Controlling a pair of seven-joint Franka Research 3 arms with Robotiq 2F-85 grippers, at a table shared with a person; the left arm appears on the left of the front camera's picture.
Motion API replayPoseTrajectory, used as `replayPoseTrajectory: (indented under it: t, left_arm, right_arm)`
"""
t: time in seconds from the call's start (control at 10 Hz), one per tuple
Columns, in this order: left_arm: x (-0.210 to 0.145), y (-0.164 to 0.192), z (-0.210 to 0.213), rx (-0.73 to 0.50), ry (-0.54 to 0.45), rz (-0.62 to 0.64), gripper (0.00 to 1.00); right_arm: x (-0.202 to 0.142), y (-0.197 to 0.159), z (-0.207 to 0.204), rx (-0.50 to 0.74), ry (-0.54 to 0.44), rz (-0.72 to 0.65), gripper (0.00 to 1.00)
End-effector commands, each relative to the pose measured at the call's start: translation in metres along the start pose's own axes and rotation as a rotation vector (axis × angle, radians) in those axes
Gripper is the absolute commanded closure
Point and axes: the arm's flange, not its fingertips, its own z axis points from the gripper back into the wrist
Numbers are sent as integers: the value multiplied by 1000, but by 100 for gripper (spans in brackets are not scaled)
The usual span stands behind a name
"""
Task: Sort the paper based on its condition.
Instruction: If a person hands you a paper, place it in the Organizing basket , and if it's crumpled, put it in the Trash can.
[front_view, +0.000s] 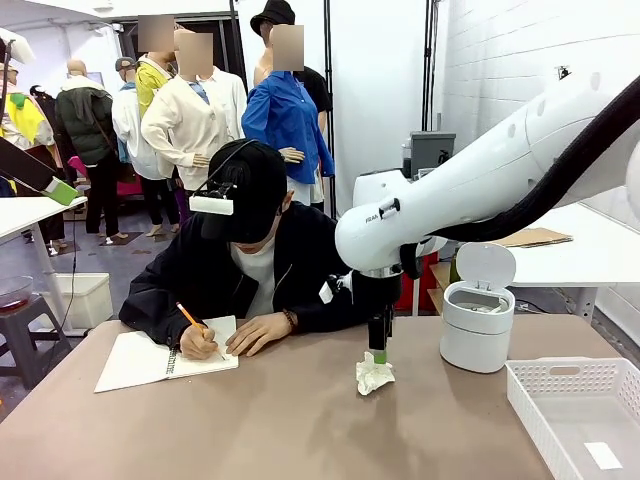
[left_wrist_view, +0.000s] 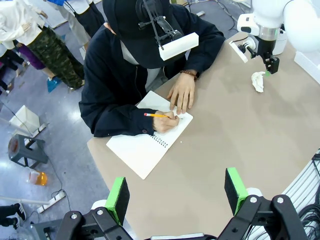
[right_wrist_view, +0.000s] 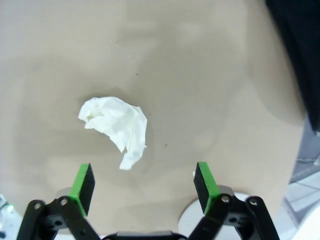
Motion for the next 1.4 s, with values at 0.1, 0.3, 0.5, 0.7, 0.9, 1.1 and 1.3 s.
replayPoseTrajectory:
  t: [0.1,0.3,0.5,0.7,0.9,1.1,1.3]
  left_arm:
    - [0,0,0,-1,-1,3,0]
    - [0,0,0,-1,-1,3,0]
    - [0,0,0,-1,-1,3,0]
    - [0,0,0,-1,-1,3,0]
    - [0,0,0,-1,-1,3,0]
    - [0,0,0,-1,-1,3,0]
    - [0,0,0,-1,-1,3,0]
  right_arm:
    - [5,-3,-22,49,-13,85,0]
    - [9,2,-42,20,-13,144,0]
    - [15,2,-57,41,8,189,0]
    - [18,4,-63,67,7,202,0]
    - [19,8,-60,68,13,170,0]
    - [19,8,-60,68,13,170,0]
    - [19,8,-60,68,13,170,0]
